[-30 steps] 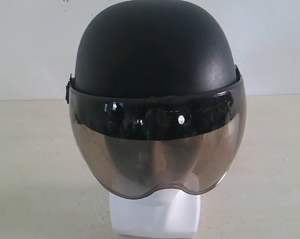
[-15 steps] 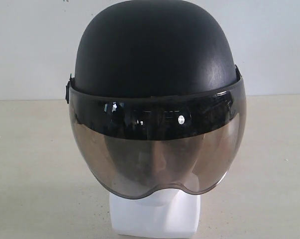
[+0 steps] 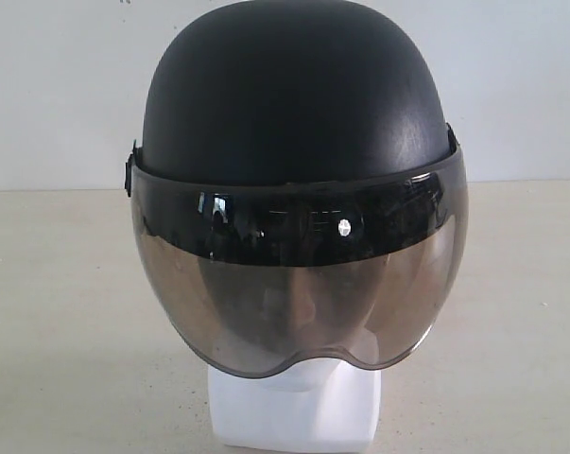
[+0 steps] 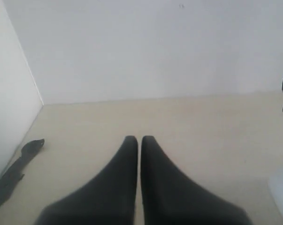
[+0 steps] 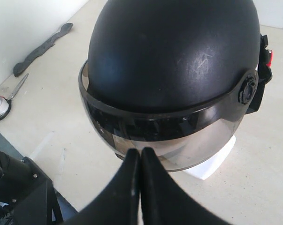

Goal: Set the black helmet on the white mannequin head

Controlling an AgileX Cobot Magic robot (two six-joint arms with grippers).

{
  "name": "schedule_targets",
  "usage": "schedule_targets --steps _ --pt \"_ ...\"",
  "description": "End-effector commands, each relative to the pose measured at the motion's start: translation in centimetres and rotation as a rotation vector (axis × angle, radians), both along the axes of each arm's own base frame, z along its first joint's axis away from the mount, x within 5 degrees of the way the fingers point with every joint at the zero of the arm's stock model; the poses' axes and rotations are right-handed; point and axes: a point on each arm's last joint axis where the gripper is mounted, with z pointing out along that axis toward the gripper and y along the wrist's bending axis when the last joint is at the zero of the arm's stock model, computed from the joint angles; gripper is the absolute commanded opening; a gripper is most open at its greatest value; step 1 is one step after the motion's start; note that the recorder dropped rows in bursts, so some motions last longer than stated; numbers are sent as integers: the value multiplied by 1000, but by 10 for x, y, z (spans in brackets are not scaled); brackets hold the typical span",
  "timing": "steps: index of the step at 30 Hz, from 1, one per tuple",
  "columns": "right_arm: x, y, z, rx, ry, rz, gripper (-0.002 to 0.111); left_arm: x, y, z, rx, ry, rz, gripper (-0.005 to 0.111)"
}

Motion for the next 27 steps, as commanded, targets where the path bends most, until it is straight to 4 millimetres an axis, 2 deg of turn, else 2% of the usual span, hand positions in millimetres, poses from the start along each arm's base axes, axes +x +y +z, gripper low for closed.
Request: schedule_targets --steps 1,4,9,13,18,23,27 --pt "-1 -1 2 9 -14 0 0 -46 8 -13 -147 -182 26 4" --pt "-1 -1 2 9 -14 0 0 -63 10 -22 -190 -243 20 4" --pt "-1 0 2 12 -15 1 0 -44 6 -36 -196 -166 22 4" --pt "-1 0 3 14 -16 1 0 -5 -2 -55 -148 -174 -13 4" --pt "-1 0 3 18 -21 -1 0 48 -15 -101 -129 -159 -73 4" --pt "-1 0 3 18 -21 -1 0 81 -26 -148 -146 -171 -139 4" --pt "-1 0 3 18 -21 -1 0 96 -32 -185 -206 -156 -170 4"
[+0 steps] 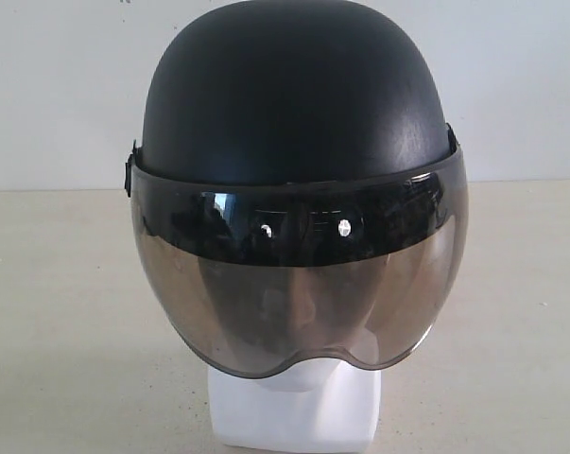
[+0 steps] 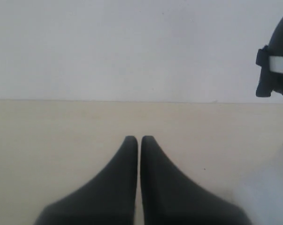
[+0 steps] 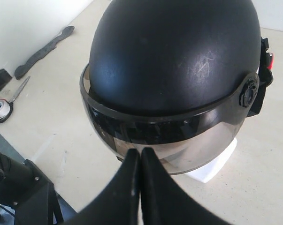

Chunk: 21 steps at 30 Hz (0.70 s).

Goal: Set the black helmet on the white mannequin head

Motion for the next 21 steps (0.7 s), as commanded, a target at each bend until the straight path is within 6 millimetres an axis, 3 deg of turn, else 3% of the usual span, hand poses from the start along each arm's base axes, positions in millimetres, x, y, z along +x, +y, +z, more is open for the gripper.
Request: schedule_targets --steps 1,7,15,21 --pt "-1 -1 2 9 -15 0 0 13 -7 -33 -100 -28 -50 4" --pt "-1 -1 2 10 -17 -1 0 21 -14 -57 -218 -113 -104 4" --pt "-1 -1 2 10 -17 -1 0 17 -19 -29 -592 -400 -185 4" --pt "-1 -1 3 11 -19 -1 0 16 -19 -28 -783 -388 -202 4"
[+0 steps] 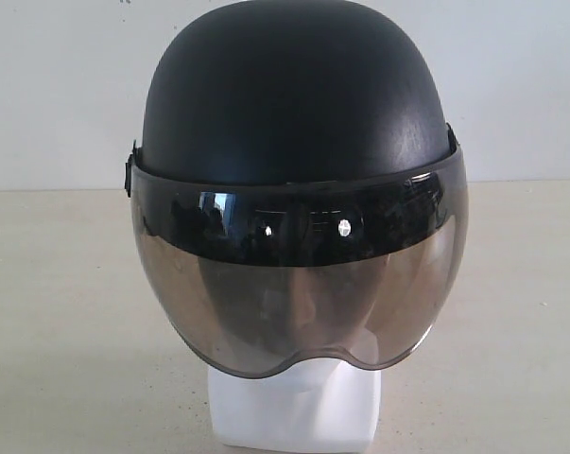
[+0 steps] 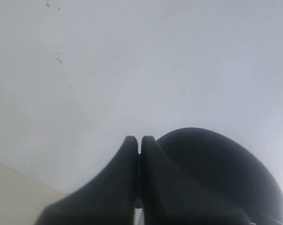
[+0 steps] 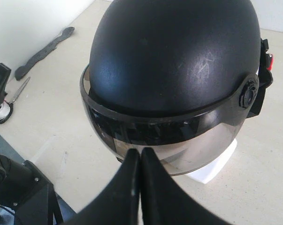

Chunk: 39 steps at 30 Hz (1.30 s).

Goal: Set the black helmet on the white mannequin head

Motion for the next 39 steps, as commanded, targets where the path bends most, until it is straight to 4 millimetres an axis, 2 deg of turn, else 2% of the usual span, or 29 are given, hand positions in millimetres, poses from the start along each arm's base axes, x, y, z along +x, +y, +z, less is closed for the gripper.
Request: schedule_targets --steps 1,2,3,4,5,6,9,13,14,18,20,26,39 --pt "-1 -1 2 9 -16 0 0 3 3 -9 -149 109 -12 4" --pt "-1 -1 2 9 -16 0 0 4 4 -12 -208 153 -11 4" --pt "-1 -1 2 9 -16 0 0 5 8 -23 -425 284 -6 4" --pt "-1 -1 2 9 -16 0 0 6 9 -29 -555 346 -4 4" --pt "-1 -1 2 9 -16 0 0 6 9 -30 -609 359 -8 4" --pt "-1 -1 2 9 -16 0 0 6 9 -28 -535 334 -4 4" --pt "-1 -1 2 9 -16 0 0 5 7 -21 -106 238 57 4" --pt "-1 -1 2 9 -16 0 0 5 8 -23 199 229 132 4" --pt "-1 -1 2 9 -16 0 0 6 8 -25 326 244 154 4" --pt "-1 -1 2 9 -16 0 0 6 7 -34 499 322 165 4" --pt "-1 -1 2 9 -16 0 0 6 8 -38 563 360 169 4" --pt "-1 -1 2 9 -16 0 0 4 9 -51 602 503 141 4" --pt "-1 -1 2 8 -14 0 0 4 9 -51 600 502 141 4"
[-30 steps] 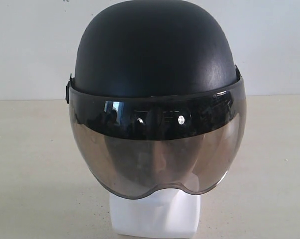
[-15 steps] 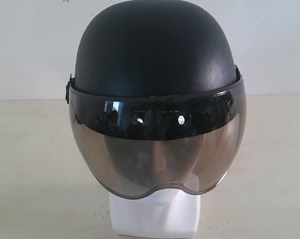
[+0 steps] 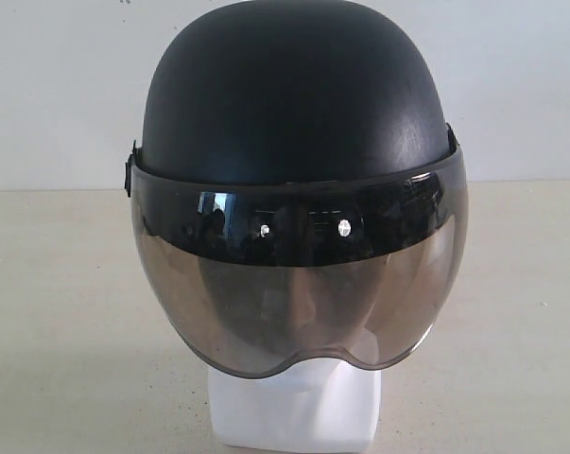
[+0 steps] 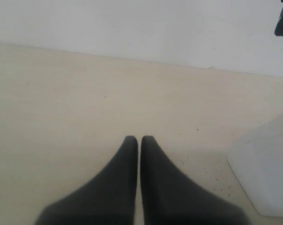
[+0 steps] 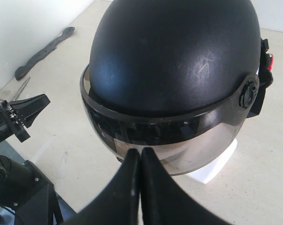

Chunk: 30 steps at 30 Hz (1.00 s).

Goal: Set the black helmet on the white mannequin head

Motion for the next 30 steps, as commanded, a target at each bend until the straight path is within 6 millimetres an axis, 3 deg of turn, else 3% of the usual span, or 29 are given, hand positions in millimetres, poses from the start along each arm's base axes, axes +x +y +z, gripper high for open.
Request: schedule_targets --steps 1,20,26,30 --pt "-1 -1 2 8 -14 0 0 0 0 0 8 1 1 4" --pt "1 -1 4 3 -54 0 0 0 0 0 8 4 1 4" --pt "36 12 2 103 -353 -70 0 0 0 0 8 4 1 4" --pt "65 19 -44 243 -429 -211 0 0 0 0 8 4 1 4"
